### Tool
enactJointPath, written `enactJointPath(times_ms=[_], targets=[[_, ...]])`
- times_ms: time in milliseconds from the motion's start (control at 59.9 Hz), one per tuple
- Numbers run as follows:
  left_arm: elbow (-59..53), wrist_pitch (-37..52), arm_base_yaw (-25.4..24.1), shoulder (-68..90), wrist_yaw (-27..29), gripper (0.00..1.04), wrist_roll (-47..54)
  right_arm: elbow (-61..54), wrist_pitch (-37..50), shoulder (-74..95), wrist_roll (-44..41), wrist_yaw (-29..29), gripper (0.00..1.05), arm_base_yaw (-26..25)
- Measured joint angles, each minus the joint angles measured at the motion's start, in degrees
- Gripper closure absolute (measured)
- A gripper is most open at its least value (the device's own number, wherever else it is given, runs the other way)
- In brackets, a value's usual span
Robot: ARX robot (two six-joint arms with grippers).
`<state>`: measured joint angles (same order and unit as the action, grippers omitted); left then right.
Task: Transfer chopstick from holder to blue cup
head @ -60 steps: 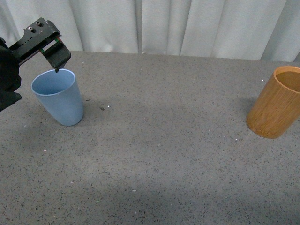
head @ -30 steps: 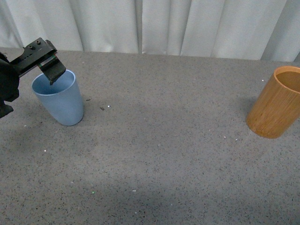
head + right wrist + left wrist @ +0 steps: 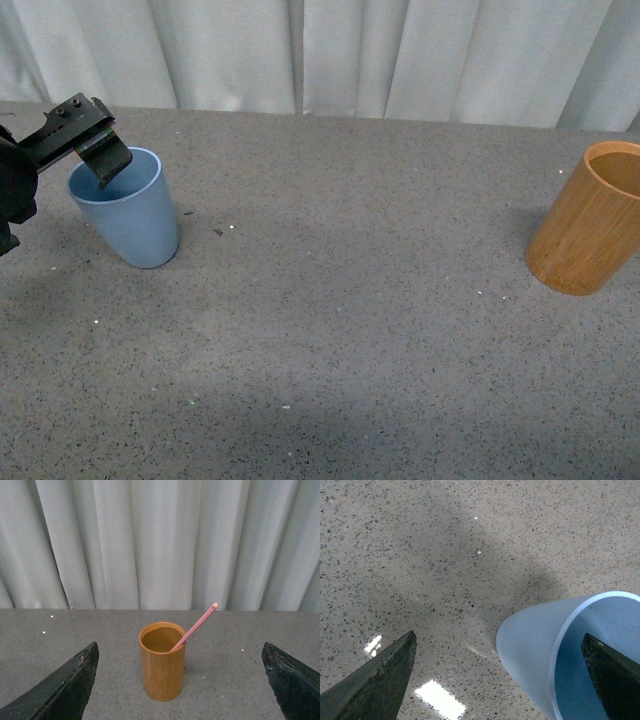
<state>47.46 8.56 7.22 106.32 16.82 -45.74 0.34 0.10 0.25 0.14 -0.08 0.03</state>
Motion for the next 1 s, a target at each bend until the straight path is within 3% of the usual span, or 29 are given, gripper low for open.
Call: enactJointPath(times_ms=[117, 134, 234, 535, 1002], targets=[[0.0, 0.6, 0.1, 0.3, 1.6, 0.11, 0.7, 0.0, 0.0, 0.0, 0.0, 0.0, 0.09, 0.0], [0.1, 2.7, 2.4, 0.3, -3.4, 0.85, 1.3, 0.0, 0.0, 0.0, 0.0, 0.0, 0.09, 0.0], [0.0, 2.7, 2.5, 0.3, -3.9, 1.0, 1.5, 0.0, 0.0, 0.0, 0.0, 0.0, 0.09, 0.0], [0.2, 2.2, 4.2, -1.0, -5.5, 1.01, 1.8, 0.0, 0.0, 0.0, 0.0, 0.0, 0.09, 0.0], [4.2, 0.5, 19.5, -0.9, -3.3, 1.01, 1.8, 0.0, 0.0, 0.0, 0.0, 0.0, 0.09, 0.0]])
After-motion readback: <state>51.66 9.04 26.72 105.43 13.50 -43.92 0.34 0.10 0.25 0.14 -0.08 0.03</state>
